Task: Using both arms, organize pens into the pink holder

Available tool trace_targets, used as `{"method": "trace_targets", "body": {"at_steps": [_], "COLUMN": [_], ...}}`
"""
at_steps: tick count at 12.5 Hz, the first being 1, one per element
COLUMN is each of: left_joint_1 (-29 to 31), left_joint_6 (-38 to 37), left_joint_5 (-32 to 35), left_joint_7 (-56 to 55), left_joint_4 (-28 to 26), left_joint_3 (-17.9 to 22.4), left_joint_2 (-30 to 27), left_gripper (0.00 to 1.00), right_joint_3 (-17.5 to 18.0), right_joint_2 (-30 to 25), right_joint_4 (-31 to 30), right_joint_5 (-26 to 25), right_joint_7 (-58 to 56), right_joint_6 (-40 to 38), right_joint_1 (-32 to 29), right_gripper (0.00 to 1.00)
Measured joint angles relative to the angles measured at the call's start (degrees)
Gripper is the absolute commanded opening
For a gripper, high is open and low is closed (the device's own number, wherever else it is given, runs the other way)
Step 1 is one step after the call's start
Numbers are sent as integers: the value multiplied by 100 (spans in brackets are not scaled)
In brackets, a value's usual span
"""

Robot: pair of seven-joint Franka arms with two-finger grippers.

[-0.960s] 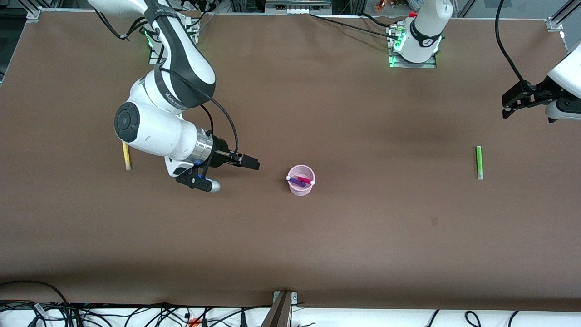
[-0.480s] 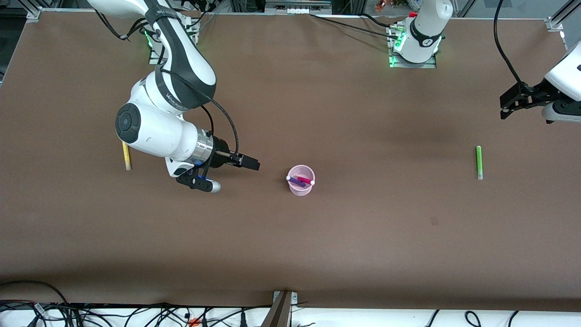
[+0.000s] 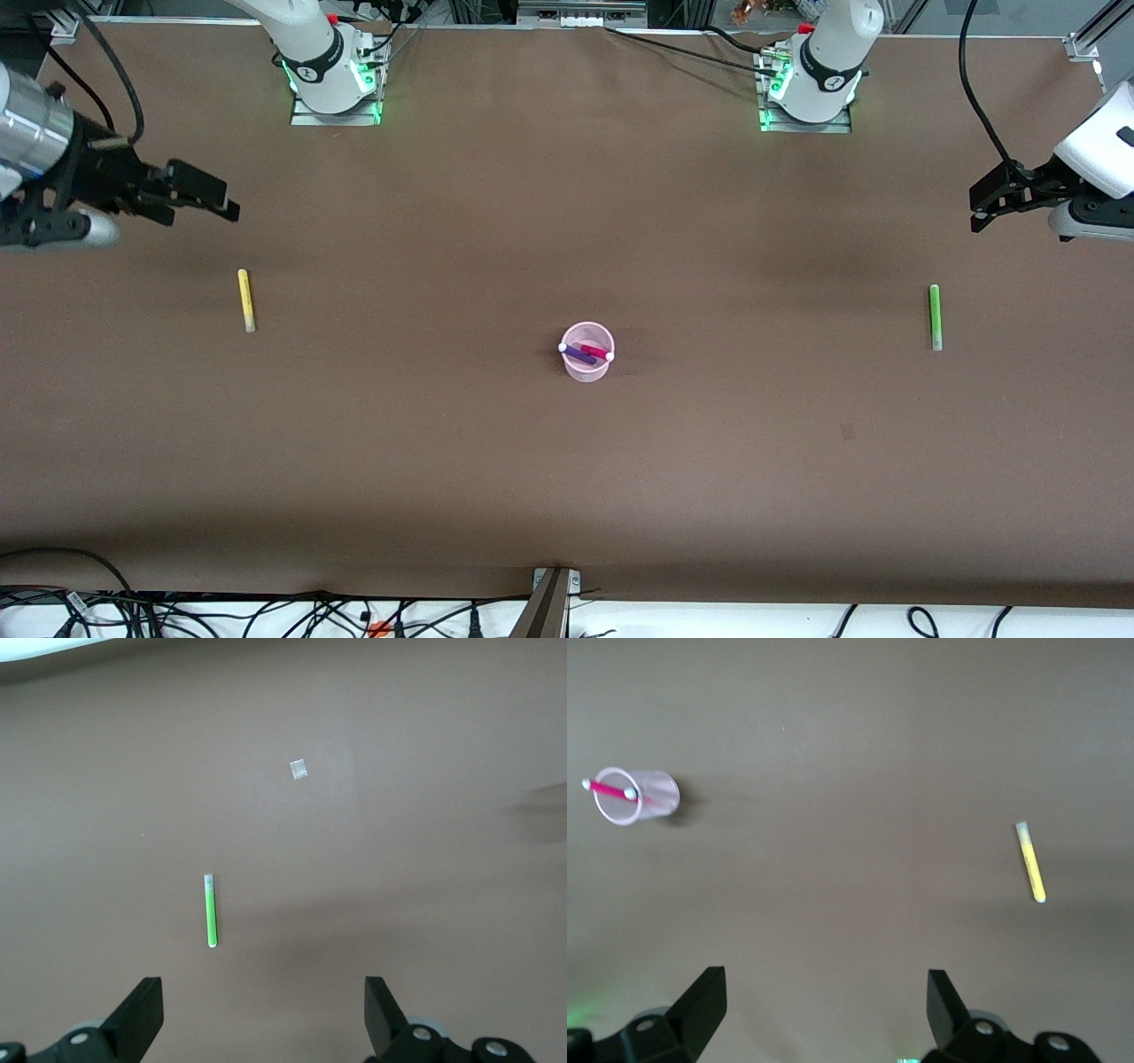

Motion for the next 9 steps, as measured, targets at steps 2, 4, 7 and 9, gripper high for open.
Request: {"method": "trace_targets", "body": {"at_steps": [2, 4, 7, 9], "left_joint_1": [0, 0, 0, 0], "left_joint_6": [-3, -14, -41, -46], "left_joint_5": [0, 0, 0, 0], "left_joint_7": [0, 0, 0, 0], "left_joint_4": [1, 2, 3, 4], "left_joint_3": [-6, -6, -7, -11], "left_joint_2": [1, 1, 1, 1], "left_gripper": [100, 100, 100, 100], "right_joint_3": [110, 205, 446, 473], "right_joint_2": [137, 216, -20, -154], "right_joint_4": [-106, -106, -198, -297], "right_joint_5": [-90, -356, -879, -952], "right_joint_7": [8, -7, -8, -14], "right_joint_6": [127, 163, 107, 103], "right_joint_1": [66, 29, -76, -129], "right_gripper": [100, 100, 100, 100]}}
